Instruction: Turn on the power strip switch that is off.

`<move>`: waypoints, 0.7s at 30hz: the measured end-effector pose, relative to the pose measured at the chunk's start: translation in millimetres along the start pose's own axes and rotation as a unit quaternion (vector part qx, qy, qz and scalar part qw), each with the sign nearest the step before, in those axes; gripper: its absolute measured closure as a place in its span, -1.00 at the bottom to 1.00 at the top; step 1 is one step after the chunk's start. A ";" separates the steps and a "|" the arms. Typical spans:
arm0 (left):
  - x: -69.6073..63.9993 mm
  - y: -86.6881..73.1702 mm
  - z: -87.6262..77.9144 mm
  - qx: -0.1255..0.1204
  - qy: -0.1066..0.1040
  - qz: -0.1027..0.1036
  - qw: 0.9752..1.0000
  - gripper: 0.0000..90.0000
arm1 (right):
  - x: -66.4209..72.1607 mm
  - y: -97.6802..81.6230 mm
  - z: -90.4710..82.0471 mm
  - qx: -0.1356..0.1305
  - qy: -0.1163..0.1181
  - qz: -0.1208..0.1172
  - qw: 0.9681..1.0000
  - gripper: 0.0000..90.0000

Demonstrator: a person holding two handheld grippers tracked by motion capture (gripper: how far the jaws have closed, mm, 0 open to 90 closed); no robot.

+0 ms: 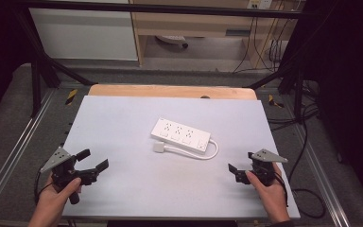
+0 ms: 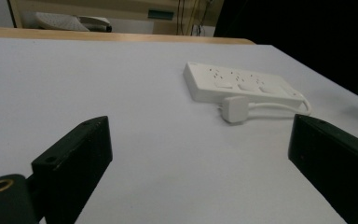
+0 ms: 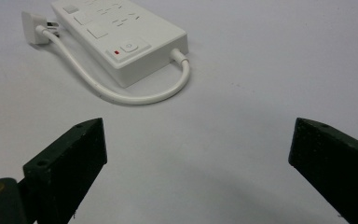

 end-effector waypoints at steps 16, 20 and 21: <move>-19.4 15.7 39.8 0.021 -0.019 0.016 0.999 -0.86 | 6.2 1.7 3.4 0.010 0.011 -0.012 1.000 -0.91; -32.8 16.8 56.2 0.033 -0.032 0.035 0.998 -0.86 | 10.9 0.9 2.9 0.015 0.016 -0.023 0.999 -0.91; -32.8 16.8 56.2 0.033 -0.032 0.035 0.998 -0.86 | 10.9 0.9 2.9 0.015 0.016 -0.023 0.999 -0.91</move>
Point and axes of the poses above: each handheld gripper's, and its own axes: z roughly forward along the jaws, y roughly out of its top, x roughly to its left, the point moved 4 cm from there along z, roughly forward along the jaws, and after that the axes turned 12 degrees about -x, right-handed, at the moved point
